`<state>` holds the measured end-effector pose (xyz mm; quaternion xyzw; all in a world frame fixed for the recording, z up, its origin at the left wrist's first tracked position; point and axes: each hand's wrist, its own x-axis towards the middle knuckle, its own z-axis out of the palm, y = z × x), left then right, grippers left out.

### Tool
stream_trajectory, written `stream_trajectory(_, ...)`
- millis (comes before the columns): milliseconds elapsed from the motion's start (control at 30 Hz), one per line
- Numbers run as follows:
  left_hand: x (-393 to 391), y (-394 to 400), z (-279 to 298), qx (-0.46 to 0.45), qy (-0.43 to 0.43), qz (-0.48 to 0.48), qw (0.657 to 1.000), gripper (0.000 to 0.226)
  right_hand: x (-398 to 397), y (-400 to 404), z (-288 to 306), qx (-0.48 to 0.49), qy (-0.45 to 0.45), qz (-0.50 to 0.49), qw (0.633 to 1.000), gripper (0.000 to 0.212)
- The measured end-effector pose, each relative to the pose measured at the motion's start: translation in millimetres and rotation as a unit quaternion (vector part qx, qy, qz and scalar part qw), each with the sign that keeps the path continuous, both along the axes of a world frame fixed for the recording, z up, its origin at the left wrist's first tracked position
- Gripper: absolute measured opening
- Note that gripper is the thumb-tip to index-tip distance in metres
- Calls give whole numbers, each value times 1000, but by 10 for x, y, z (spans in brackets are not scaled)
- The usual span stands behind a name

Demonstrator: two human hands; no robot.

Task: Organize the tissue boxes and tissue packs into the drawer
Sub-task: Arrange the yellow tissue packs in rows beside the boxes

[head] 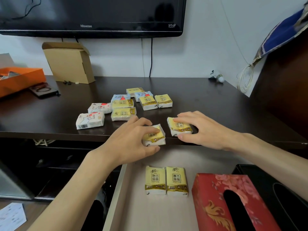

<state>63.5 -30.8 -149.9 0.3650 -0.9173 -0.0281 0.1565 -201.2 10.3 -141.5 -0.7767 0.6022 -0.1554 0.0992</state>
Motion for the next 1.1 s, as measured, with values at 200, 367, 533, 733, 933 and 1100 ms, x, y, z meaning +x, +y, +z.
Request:
stream_trajectory(200,42,3,-6,39,13,12,999,59,19,91,88,-1,-2,-13,1000,60)
stream_trajectory(367,82,128,-25,42,65,10,997,53,47,247,90,-21,-68,-29,997,63)
stream_trajectory(533,226,358,-42,74,102,-14,992,54,130,579,17,16,-181,9,983,50)
stream_trajectory(733,397,724,-247,142,49,-53,987,58,355,1041,-91,63,-142,33,987,57)
stream_trajectory(933,354,956,-468,88,-70,-58,992,69,589,1211,-209,83,89,41,992,64)
stream_trajectory(1100,276,1011,-576,52,-111,-84,989,64,696,1206,-268,110,189,55,974,54)
